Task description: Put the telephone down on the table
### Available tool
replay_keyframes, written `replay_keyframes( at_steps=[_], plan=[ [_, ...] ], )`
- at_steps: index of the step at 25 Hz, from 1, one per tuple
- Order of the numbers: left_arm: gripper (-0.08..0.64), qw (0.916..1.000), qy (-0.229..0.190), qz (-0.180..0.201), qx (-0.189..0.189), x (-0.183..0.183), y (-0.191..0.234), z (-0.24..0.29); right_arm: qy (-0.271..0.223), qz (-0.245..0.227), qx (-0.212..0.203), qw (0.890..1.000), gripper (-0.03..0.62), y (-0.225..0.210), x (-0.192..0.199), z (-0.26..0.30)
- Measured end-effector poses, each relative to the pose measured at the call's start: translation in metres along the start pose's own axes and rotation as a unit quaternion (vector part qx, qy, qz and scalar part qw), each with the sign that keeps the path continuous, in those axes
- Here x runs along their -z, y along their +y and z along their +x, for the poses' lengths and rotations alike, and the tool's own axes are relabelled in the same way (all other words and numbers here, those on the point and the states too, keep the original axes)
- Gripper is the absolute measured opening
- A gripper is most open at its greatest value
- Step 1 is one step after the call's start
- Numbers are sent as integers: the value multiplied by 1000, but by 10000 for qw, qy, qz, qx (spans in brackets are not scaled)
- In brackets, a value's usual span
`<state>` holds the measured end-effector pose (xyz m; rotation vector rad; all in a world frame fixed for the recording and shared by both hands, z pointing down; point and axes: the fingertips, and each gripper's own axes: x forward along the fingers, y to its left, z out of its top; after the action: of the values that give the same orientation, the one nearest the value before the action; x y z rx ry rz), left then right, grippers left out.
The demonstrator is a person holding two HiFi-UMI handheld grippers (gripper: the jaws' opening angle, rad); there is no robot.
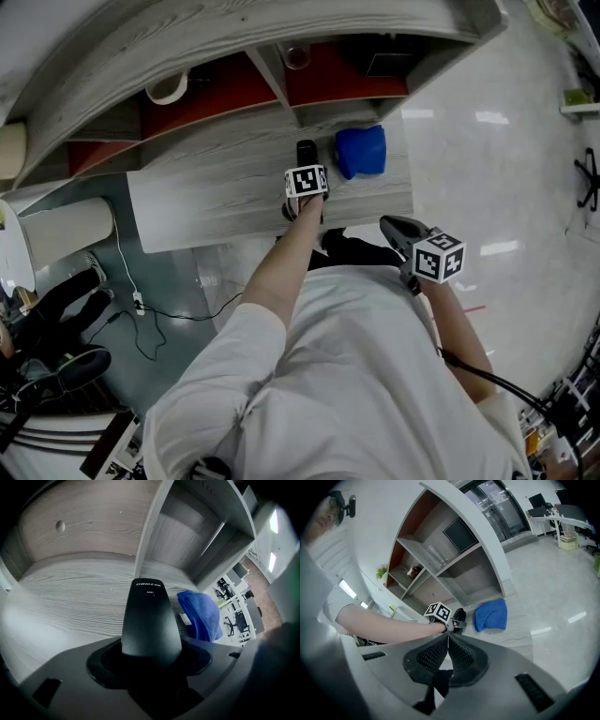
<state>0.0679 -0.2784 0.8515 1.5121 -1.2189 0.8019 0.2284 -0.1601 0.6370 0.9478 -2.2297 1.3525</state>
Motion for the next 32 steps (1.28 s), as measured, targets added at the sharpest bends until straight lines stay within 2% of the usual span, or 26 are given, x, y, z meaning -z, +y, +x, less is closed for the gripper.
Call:
replay_keyframes(
  at_steps=[5,11,14,25,32],
  plan=[
    [285,9995,-53,218,-223,-2,1,1,67,-5,15,10000,18,-3,2,1],
    [288,9998,-141,-29,-142,-3,-5,0,114,-53,-22,9999,18,0,4,4],
    [316,9994,-325,7,-105,-10,-5,-2,128,-79,-31,9999,18,1,4,5],
    [345,9980,-480,18,414,-3,-8,-42,17,-215,-138,9997,18,18,-1,15],
    [345,9953,-527,38,813,6,11,-89,-244,-216,-139,9994,18,42,-7,31]
  ],
)
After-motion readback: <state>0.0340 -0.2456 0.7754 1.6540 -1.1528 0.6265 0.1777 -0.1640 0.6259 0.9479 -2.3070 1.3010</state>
